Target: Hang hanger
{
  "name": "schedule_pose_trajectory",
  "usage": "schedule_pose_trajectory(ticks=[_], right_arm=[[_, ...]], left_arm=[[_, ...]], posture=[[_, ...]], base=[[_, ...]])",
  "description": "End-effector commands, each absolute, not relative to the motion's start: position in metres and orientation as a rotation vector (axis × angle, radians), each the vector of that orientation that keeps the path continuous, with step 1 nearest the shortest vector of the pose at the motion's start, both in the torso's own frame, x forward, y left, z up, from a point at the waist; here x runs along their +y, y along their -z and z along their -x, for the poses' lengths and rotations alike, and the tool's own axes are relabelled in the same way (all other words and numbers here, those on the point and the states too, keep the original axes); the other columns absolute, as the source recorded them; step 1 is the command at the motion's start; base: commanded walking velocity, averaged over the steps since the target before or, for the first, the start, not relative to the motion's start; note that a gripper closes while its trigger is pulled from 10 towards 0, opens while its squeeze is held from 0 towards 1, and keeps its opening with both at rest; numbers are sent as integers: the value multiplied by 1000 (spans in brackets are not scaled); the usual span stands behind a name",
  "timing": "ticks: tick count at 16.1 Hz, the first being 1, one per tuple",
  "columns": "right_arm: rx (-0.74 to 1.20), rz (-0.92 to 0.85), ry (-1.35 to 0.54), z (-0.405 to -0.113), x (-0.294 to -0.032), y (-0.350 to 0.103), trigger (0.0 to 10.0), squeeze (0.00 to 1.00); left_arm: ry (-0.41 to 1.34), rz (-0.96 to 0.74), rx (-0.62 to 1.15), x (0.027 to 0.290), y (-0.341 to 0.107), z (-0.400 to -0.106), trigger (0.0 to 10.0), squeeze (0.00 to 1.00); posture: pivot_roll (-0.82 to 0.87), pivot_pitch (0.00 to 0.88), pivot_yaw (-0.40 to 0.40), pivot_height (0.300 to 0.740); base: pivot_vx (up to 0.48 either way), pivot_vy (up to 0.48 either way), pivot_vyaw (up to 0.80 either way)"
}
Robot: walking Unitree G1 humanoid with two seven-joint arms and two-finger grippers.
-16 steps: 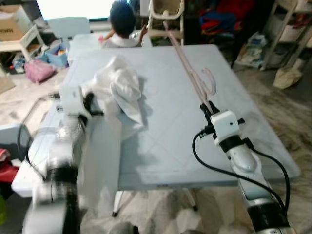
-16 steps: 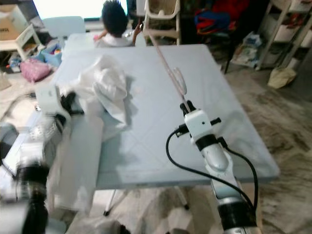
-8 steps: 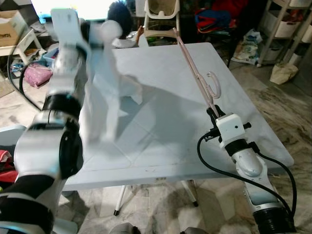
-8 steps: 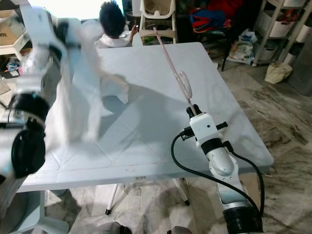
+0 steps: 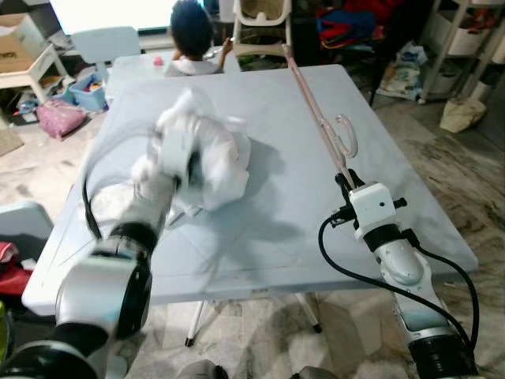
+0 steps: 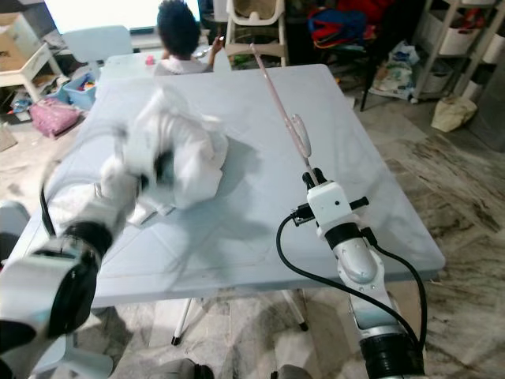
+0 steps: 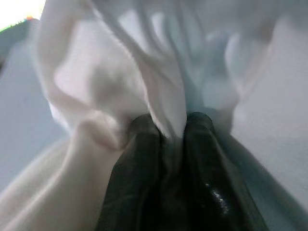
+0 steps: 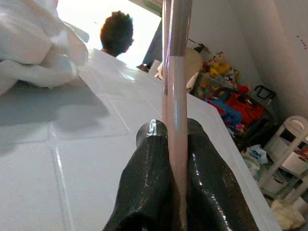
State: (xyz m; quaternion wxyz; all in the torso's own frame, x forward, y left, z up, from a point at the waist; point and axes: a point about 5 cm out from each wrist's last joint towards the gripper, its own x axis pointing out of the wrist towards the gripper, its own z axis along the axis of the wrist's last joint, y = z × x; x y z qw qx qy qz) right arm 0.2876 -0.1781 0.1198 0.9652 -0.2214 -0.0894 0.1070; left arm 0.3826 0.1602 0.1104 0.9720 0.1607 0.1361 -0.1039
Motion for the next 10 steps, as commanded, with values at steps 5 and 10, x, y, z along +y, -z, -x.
schedule_pose_trajectory(ticks=[5, 10], right_arm=[[-205, 451, -235, -293, -173, -126, 10000, 0], [-202, 449, -251, -294, -168, -124, 10000, 0]], left_arm=[[157, -760, 82, 191, -140, -388, 10000, 1000], [27, -693, -267, 207, -182, -378, 10000, 1000]], posture=[[-96, 0, 46, 740], [-68, 0, 34, 740]], base=[[0, 0, 0], [0, 0, 0]])
